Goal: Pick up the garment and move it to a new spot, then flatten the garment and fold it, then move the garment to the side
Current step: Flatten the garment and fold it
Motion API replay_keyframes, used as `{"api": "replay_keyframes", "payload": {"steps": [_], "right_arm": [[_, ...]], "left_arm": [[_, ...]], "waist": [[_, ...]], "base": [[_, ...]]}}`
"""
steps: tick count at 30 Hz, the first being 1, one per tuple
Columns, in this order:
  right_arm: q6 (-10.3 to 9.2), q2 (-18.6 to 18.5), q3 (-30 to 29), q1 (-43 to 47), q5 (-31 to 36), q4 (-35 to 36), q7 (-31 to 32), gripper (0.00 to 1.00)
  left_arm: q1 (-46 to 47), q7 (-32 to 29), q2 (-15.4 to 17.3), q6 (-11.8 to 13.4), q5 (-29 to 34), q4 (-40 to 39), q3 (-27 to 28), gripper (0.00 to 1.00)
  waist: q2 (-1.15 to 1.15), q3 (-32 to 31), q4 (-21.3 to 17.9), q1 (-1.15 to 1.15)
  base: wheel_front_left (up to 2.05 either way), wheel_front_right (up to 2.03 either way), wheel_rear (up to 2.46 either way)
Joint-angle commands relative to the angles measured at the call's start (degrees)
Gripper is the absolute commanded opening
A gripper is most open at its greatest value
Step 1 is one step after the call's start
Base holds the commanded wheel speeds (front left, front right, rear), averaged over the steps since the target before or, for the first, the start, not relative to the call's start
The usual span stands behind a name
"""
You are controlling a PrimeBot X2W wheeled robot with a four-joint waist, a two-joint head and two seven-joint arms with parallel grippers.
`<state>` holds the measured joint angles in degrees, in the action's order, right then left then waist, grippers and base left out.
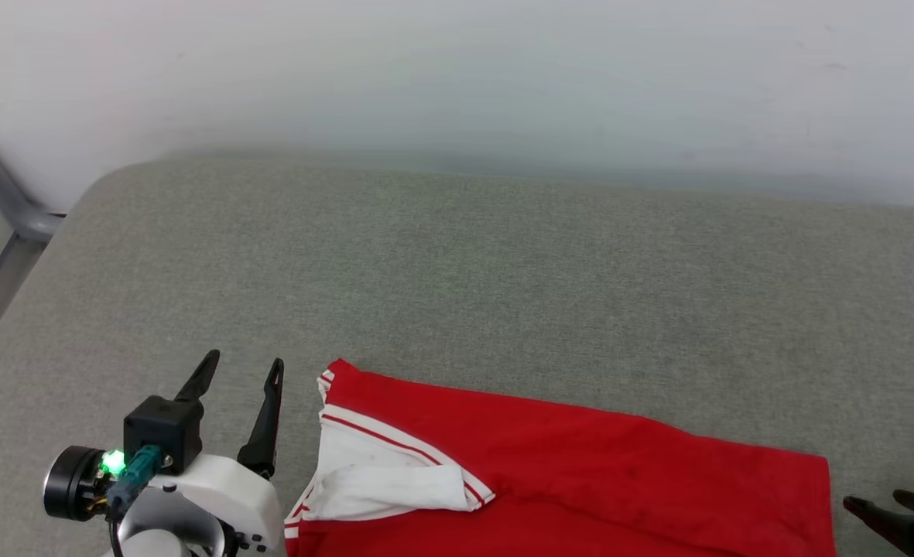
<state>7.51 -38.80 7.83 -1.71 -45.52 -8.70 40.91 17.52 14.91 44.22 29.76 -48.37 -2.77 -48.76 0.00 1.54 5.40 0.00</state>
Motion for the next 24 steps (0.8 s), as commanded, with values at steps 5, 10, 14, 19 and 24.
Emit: {"api": "replay_keyframes", "payload": {"steps": [5,10,14,19,24], "right_arm": [[-0.05,1.4,0.5,-1.6,-0.2,-2.7,1.9,1.00],[-0.05,2.9,1.4,-2.6,0.3,-5.1,1.6,1.00],[-0.05,3.7,2.9,-3.2,0.4,-7.0,1.0,1.00],[-0.05,4.8,5.3,-3.5,0.1,-9.8,0.2,1.00],[-0.03,6.3,7.9,-2.8,-1.5,-12.4,-1.0,1.00]], "left_arm": [[-5.1,0.3,-4.2,1.1,7.4,-1.6,7.5,1.00],[-10.2,0.3,-9.0,1.4,14.7,-2.3,15.5,1.00],[-14.5,0.3,-13.1,0.7,20.0,-3.3,22.0,1.00],[-19.4,0.3,-18.5,-1.7,26.6,-4.1,28.6,1.00],[-22.3,0.3,-24.0,-5.0,32.2,-4.5,33.9,1.00]], "waist": [[0.00,1.0,1.8,0.00],[0.00,2.0,3.2,0.00],[0.00,2.6,3.9,0.00],[0.00,3.3,4.4,0.00],[0.00,3.6,4.7,0.00]], "base": [[0.00,0.00,0.00],[0.00,0.00,0.00],[0.00,0.00,0.00],[0.00,0.00,0.00],[0.00,0.00,0.00]]}}
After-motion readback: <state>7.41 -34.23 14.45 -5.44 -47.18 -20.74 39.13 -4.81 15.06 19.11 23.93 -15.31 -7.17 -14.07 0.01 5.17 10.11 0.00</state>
